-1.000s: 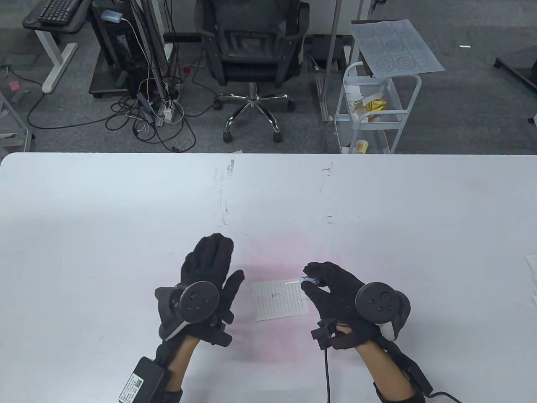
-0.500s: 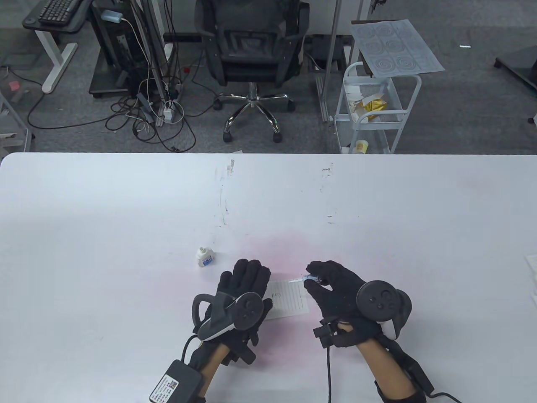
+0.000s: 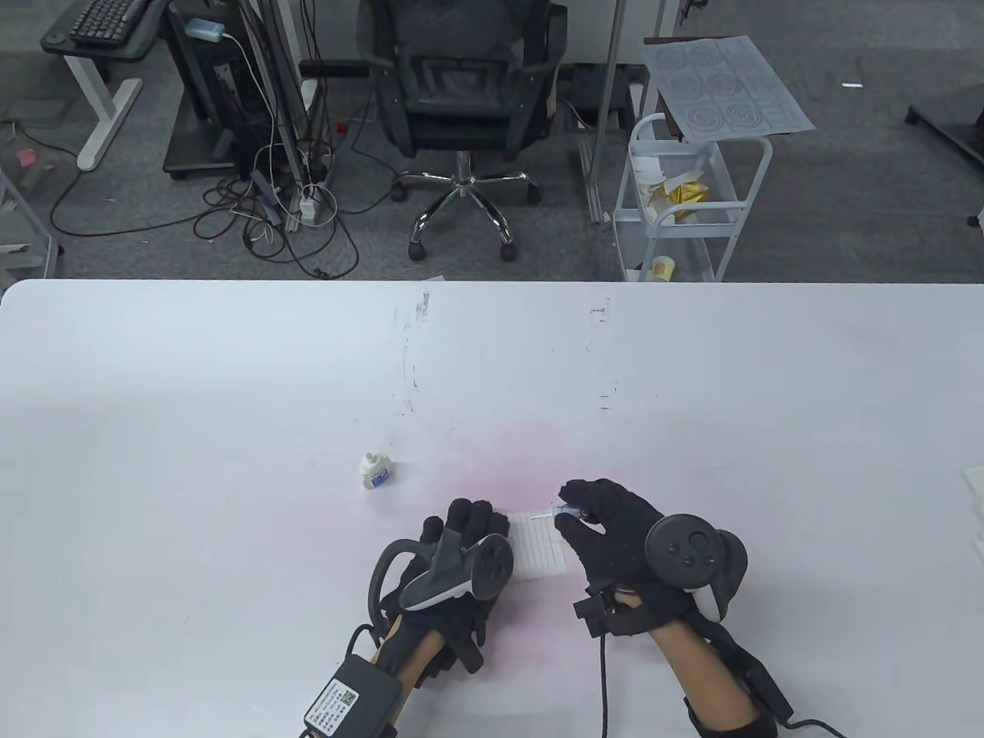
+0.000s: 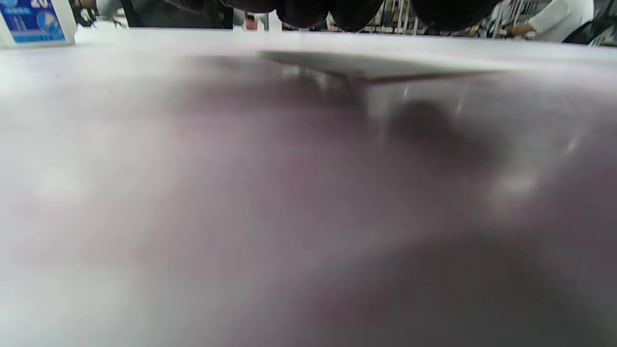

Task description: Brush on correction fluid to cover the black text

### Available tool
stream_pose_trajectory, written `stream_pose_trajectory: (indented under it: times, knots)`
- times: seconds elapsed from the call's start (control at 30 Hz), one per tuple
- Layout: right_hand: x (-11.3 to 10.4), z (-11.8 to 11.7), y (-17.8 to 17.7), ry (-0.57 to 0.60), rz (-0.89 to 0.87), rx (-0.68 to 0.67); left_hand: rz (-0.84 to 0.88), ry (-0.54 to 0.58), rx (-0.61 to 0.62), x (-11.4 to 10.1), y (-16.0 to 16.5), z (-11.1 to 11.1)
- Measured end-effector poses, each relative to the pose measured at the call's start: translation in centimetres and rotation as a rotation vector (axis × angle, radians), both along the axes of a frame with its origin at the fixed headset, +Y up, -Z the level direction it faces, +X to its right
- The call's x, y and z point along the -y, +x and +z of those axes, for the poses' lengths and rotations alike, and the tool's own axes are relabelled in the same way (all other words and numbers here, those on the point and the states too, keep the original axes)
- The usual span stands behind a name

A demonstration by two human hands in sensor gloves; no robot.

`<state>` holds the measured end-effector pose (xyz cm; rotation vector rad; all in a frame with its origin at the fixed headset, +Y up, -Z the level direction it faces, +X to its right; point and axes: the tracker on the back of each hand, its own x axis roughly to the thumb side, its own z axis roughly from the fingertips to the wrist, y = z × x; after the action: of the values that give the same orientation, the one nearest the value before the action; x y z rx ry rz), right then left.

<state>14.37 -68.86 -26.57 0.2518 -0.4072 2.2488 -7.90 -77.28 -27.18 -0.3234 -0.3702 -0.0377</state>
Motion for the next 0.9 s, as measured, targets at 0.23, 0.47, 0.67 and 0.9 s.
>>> stream_pose_trajectory:
  times: [0.23, 0.47, 0.67, 0.9]
  knots:
    - [0.7, -0.2, -0.7, 0.001, 0.059, 0.003, -0.046, -0.083, 0.009, 0.8, 0.3, -0.1]
    - [0.9, -0.2, -1.2, 0.01, 0.087, -0.003, 0.035, -0.066, -0.003, 0.3, -0.5, -0.2]
    - [1.5, -0.4, -2.0, 0.005, 0.12, -0.012, 0.017, -0.059, -0.045, 0.3, -0.7, -0.6]
    - [2.8, -0.6, -4.0, 0.007, 0.213, -0.054, -0.045, -0.091, -0.061, 0.9, -0.7, -0.8]
